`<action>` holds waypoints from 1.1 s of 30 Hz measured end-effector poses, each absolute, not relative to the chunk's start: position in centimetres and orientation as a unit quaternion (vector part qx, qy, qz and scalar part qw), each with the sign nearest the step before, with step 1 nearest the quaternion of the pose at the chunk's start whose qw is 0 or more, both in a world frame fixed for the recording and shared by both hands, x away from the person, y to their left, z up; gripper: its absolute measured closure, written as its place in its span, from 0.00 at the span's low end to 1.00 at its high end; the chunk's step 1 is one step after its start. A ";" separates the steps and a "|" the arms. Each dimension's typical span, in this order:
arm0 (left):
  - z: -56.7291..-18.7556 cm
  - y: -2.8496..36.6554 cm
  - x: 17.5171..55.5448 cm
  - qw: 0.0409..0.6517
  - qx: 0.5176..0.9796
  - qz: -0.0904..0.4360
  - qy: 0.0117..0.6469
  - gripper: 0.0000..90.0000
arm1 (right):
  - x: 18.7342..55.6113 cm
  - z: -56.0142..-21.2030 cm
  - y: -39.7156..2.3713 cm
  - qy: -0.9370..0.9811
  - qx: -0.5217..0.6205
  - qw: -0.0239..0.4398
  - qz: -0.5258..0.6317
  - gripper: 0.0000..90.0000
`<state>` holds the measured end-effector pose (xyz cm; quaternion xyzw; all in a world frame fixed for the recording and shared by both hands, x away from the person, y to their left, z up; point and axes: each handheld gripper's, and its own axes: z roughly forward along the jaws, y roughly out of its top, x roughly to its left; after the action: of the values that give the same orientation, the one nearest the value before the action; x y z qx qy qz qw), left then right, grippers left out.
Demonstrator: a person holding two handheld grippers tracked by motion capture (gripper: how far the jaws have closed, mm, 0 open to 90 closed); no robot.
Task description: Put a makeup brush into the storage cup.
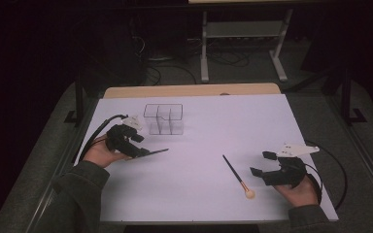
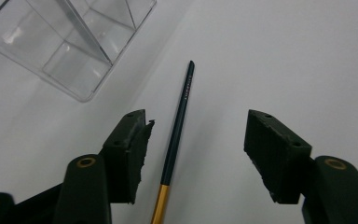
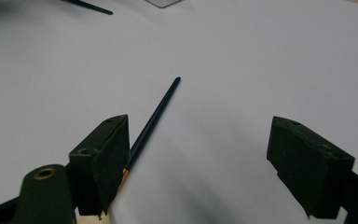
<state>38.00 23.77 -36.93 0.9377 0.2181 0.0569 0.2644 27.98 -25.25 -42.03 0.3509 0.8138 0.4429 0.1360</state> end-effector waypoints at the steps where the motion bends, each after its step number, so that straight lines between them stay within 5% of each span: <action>1: -36.9 23.8 38.0 0.264 0.938 0.057 0.218 0.45 | 28.0 -42.0 -25.2 0.814 0.351 0.136 0.443 0.22; 33: -40.4 22.0 40.9 0.192 0.956 0.025 0.220 0.70 | 28.0 -41.9 -25.3 0.817 0.342 0.129 0.447 0.24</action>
<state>40.91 22.00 -40.38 0.9562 0.2198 0.0250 0.1916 28.01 -25.29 -41.92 0.3415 0.8165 0.4473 0.1286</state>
